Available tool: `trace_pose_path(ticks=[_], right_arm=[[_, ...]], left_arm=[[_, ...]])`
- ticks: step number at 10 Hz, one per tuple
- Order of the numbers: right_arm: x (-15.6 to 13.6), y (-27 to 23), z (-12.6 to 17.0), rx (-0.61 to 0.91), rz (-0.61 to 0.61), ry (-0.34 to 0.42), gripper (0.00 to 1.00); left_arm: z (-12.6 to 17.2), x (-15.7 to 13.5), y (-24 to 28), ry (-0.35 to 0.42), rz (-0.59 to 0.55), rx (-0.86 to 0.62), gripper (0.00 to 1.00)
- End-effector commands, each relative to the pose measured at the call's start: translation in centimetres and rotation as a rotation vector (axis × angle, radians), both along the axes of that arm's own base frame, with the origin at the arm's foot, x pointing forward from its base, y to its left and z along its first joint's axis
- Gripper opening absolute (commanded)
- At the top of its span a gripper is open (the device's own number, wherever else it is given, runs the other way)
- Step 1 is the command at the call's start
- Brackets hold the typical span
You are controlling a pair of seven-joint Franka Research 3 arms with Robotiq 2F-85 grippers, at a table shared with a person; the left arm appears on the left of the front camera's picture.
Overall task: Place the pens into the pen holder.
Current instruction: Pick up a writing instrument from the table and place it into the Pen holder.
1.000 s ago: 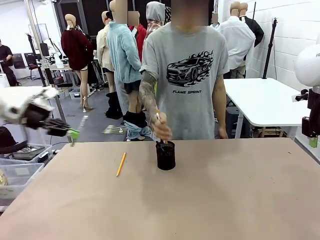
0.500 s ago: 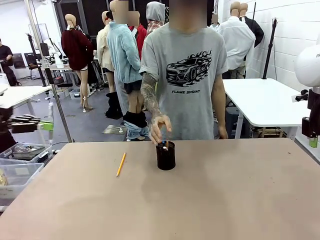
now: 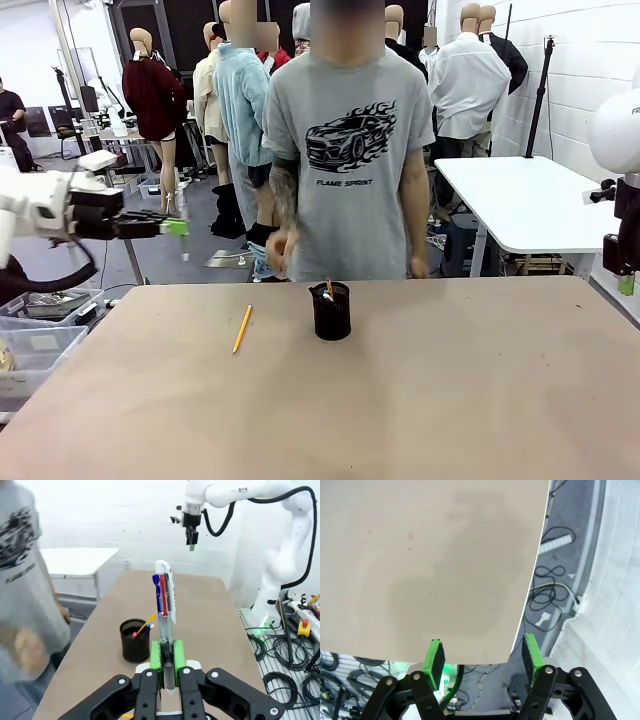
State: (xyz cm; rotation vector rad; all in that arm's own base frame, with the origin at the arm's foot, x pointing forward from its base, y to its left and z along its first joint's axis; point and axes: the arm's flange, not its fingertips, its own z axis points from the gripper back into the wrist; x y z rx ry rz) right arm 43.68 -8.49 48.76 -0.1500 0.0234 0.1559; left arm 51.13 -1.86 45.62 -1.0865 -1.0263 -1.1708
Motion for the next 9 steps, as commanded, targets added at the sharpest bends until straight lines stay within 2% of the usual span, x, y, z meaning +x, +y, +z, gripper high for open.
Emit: trace_pose_path(ticks=[1, 4, 6, 7, 8, 9], right_arm=[[-0.1, -0.3, -0.1, -0.020, 0.021, 0.002, 0.78], [-0.1, -0.3, -0.1, -0.020, 0.021, 0.002, 0.78], [-0.1, -0.3, -0.1, -0.020, 0.021, 0.002, 0.78], [-0.1, -0.3, -0.1, -0.020, 0.021, 0.002, 0.78], [-0.1, -0.3, -0.1, -0.020, 0.021, 0.002, 0.78], [-0.1, -0.3, -0.1, -0.020, 0.021, 0.002, 0.78]], left_arm=[[1.0, 2.3, -3.3, 0.018, -0.061, -0.006, 0.00], [0.3, 4.7, -9.5, 0.053, -0.060, 0.041, 0.00], [-2.1, 7.1, -14.4, 0.126, -0.059, 0.099, 0.00], [-2.9, 7.3, -16.2, 0.154, -0.110, 0.108, 0.00], [-3.2, 7.6, -17.8, 0.145, -0.131, 0.121, 0.00], [-3.8, 8.4, -19.6, 0.236, -0.168, 0.300, 0.00]])
